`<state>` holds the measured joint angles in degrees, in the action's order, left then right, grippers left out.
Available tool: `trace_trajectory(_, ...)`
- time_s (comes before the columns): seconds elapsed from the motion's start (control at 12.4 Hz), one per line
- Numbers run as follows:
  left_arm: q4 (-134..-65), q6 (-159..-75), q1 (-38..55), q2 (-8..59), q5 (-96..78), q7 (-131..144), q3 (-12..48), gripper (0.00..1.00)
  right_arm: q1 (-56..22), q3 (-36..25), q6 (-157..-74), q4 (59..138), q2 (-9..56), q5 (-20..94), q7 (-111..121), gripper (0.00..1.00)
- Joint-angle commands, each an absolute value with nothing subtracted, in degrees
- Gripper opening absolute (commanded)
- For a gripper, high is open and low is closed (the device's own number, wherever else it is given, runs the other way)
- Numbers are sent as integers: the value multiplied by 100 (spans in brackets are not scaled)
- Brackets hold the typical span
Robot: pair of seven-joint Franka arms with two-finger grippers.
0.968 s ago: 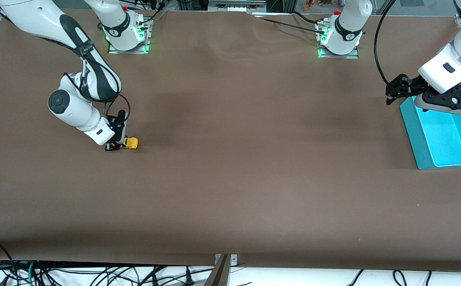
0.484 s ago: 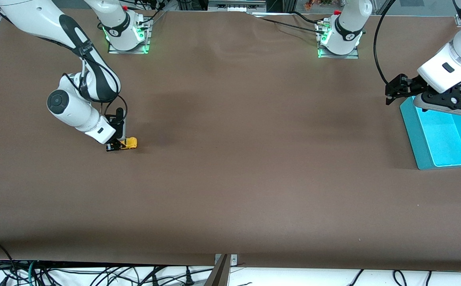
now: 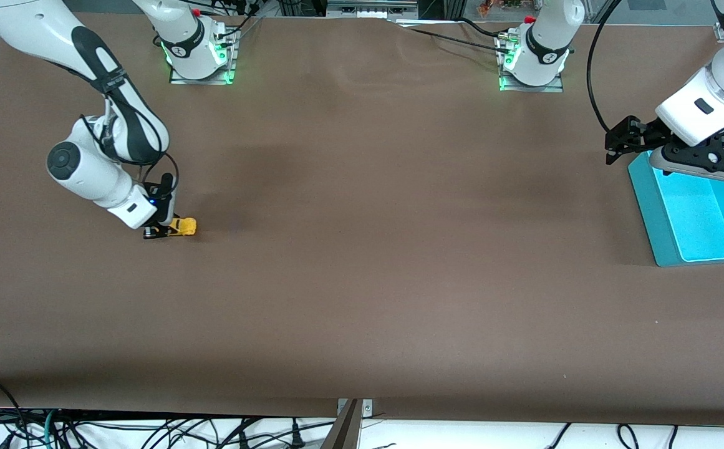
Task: Wind and store yellow beetle car
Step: 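Grasp the yellow car with the right gripper and drag it backward, then release the car from the right gripper so it rolls toward the tray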
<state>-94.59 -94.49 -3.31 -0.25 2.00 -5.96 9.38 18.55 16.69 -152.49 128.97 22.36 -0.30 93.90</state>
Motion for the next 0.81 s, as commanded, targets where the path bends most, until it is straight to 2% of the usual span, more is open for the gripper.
trace_trajectory(0.0, -9290, -9325, -299, 44, 308, -554, 949, 100, 2345, 1696, -15293, 12832, 2628, -53, 9868, 21)
trace_trajectory(0.73, -9290, -9325, -299, 35, 308, -554, 949, 100, 3541, 1696, -15214, 12586, 2733, -53, 11337, 21)
